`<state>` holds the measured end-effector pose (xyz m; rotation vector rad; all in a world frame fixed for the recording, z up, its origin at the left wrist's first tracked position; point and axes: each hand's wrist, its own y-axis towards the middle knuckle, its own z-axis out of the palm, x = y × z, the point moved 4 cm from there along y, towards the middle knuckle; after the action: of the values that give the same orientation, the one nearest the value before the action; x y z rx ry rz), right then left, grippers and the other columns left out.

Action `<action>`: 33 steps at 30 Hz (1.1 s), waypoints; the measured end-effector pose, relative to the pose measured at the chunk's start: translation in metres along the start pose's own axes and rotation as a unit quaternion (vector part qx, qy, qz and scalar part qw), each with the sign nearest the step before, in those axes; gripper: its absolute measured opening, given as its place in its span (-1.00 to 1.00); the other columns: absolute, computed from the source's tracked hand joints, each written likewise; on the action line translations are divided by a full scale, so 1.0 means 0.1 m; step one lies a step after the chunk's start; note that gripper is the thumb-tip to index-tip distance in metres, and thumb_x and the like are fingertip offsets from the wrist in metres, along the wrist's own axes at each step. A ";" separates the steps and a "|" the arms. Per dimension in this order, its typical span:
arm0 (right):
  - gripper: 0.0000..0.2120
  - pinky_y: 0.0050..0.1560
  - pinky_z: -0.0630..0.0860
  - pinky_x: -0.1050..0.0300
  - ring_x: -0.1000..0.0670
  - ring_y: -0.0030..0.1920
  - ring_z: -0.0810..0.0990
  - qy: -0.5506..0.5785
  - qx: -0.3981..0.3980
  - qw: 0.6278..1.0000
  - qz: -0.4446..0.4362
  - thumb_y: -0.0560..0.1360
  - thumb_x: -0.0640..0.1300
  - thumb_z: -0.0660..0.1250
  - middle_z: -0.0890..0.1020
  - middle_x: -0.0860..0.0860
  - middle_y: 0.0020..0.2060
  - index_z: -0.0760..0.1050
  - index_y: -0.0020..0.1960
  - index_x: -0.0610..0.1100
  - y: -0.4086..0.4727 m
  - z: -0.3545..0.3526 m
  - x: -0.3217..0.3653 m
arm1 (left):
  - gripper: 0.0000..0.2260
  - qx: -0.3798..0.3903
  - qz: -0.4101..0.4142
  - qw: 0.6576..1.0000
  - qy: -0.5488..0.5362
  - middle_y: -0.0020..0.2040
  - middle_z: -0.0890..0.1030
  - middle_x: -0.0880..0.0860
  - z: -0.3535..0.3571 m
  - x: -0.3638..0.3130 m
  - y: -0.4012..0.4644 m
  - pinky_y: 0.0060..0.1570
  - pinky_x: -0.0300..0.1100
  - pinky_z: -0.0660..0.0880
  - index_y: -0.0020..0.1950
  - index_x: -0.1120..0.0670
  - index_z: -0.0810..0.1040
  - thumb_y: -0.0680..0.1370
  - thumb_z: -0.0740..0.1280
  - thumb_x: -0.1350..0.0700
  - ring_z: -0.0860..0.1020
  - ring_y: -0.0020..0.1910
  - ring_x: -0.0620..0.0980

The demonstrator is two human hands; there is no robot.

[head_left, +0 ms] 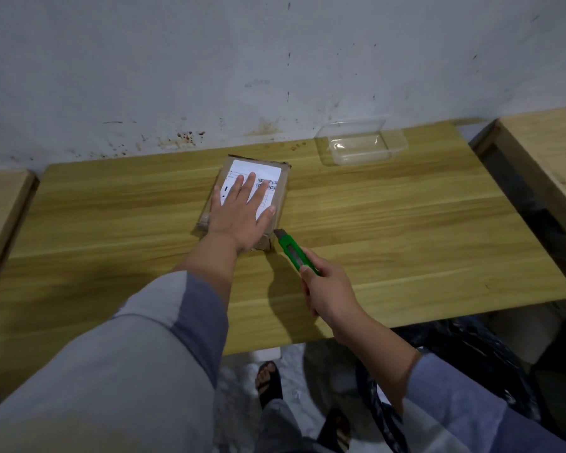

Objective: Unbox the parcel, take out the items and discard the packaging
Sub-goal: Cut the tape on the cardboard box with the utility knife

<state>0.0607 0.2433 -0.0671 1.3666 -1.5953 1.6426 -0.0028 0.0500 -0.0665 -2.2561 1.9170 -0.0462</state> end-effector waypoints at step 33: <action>-0.73 -0.03 0.57 0.01 -0.06 -0.08 0.63 -0.468 0.084 0.851 -0.225 0.55 0.00 0.24 0.70 0.02 -0.09 0.48 0.24 0.12 0.78 -0.15 1.04 | -0.15 -0.065 0.075 0.989 -0.106 0.59 -0.07 -0.08 -0.01 0.45 -0.11 0.54 0.06 -0.10 0.57 -0.05 -0.02 0.43 0.26 -0.37 -0.13 0.56 -0.09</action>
<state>-0.0525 0.2100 -0.0099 2.6485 -1.3721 0.8447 0.0157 0.0075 -0.0676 -2.0875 2.0163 0.3351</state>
